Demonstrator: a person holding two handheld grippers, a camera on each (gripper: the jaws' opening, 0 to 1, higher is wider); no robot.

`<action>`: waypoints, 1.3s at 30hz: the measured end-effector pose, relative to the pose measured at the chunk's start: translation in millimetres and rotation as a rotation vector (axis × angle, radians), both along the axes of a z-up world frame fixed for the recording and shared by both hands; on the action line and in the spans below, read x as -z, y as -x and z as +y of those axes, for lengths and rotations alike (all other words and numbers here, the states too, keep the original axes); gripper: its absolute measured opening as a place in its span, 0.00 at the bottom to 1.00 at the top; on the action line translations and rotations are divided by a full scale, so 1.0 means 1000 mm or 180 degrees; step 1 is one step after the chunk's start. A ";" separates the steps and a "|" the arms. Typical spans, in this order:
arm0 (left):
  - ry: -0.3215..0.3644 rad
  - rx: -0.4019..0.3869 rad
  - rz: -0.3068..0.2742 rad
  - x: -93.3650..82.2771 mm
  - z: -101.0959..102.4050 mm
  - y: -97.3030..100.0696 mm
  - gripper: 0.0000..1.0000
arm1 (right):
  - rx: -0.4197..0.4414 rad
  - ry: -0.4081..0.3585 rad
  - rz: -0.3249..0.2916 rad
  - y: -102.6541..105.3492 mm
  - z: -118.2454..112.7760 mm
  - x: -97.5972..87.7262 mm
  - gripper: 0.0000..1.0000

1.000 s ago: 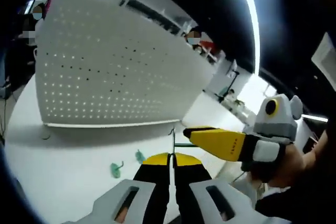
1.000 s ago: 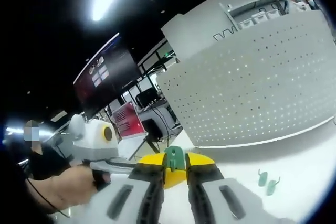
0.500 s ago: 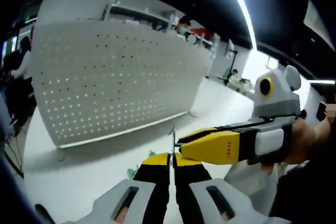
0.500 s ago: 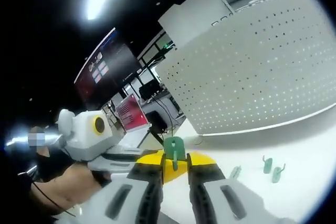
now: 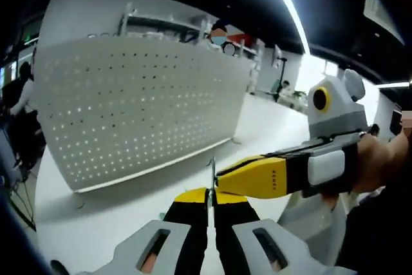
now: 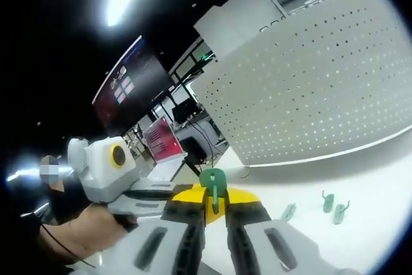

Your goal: Insert the hook assembly into the mounting plate slot until the hook locks in place.

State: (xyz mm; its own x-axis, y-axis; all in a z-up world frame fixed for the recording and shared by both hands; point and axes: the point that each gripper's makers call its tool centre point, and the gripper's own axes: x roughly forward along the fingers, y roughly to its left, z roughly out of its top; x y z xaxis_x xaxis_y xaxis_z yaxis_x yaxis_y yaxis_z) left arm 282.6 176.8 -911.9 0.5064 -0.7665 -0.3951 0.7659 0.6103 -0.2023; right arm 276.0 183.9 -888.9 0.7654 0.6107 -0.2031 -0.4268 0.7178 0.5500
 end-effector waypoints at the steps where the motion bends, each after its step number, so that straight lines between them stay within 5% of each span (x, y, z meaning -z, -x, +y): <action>1: 0.0039 -0.0008 0.0023 -0.001 -0.001 0.000 0.01 | -0.0001 -0.0010 -0.0006 0.000 0.000 -0.001 0.04; 13: 0.0042 -0.0038 0.0071 0.002 0.000 0.000 0.02 | -0.0004 -0.0115 0.0058 -0.001 0.000 0.002 0.00; 22: 0.0109 0.0011 0.0282 0.010 0.006 0.002 0.04 | -0.0161 0.0180 -0.0057 -0.001 0.006 0.006 0.00; 27: 0.0100 -0.0055 0.0333 0.017 0.014 0.003 0.36 | -0.0184 0.0441 -0.0279 -0.008 0.007 0.001 0.00; 39: 0.0191 -0.0137 0.0189 0.011 0.018 0.006 0.87 | -0.0219 0.0652 -0.0410 -0.009 0.008 0.005 0.00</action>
State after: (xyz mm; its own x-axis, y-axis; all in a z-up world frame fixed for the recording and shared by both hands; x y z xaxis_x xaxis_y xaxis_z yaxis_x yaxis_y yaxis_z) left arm 277.1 195.2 -922.8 0.5164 -0.7677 -0.3795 0.7248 0.6278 -0.2837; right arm 285.4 191.4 -893.4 0.7510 0.6184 -0.2316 -0.5357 0.7756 0.3339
